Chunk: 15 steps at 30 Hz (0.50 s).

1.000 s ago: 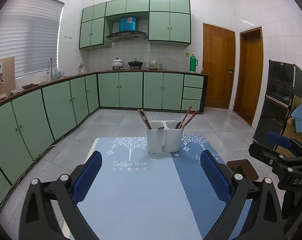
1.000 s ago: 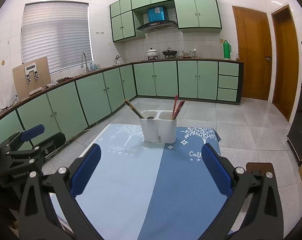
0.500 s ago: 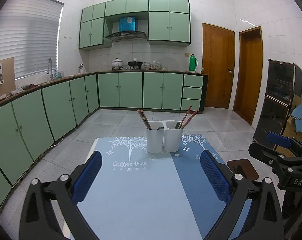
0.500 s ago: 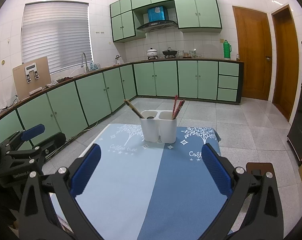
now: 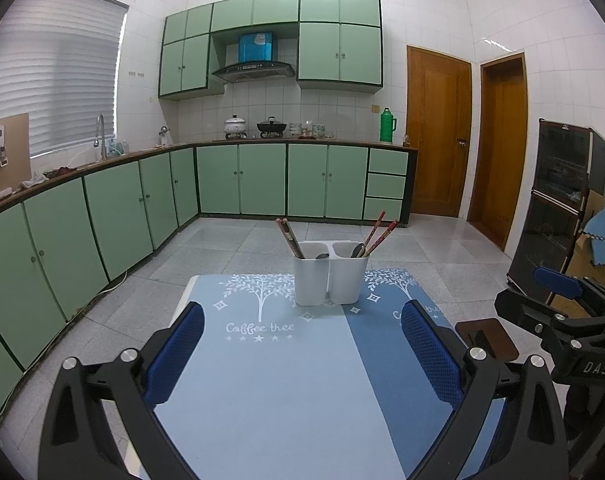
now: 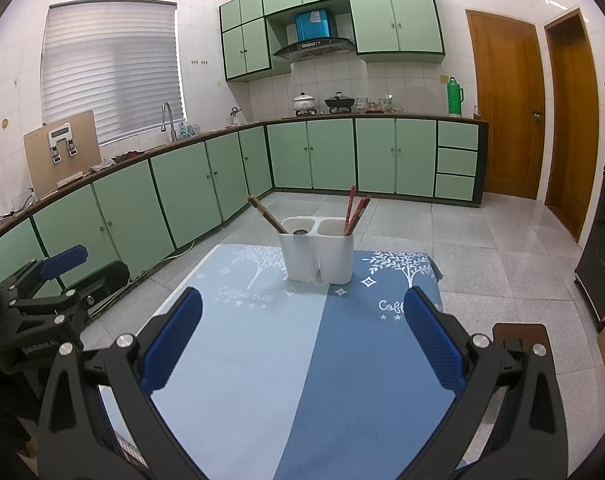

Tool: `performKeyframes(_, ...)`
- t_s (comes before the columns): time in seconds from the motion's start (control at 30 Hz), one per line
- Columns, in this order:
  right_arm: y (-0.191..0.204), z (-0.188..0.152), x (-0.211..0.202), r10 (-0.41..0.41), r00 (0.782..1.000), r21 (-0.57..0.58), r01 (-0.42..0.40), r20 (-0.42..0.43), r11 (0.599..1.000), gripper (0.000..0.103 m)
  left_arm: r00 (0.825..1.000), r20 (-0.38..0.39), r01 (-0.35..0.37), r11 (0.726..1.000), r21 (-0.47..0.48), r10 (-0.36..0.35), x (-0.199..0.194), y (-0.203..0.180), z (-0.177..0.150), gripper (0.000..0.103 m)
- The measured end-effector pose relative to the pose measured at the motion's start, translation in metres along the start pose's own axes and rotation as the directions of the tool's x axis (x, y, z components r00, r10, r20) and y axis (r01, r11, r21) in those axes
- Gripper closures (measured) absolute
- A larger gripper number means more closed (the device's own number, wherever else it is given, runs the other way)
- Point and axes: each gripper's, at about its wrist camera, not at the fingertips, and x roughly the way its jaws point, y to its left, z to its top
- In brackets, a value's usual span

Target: Organize utensils

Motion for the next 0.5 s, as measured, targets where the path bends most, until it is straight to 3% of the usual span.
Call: performKeyframes(0.5, -0.0045, -0.0014, 0.0057, -0.008, 1.0, 0.011, 0.008, -0.012, 1.0, 0.005, 1.0, -0.024, -0.007, 1.0, -0.001, 0.007, 0.007, -0.0008, -0.0004, 0.006)
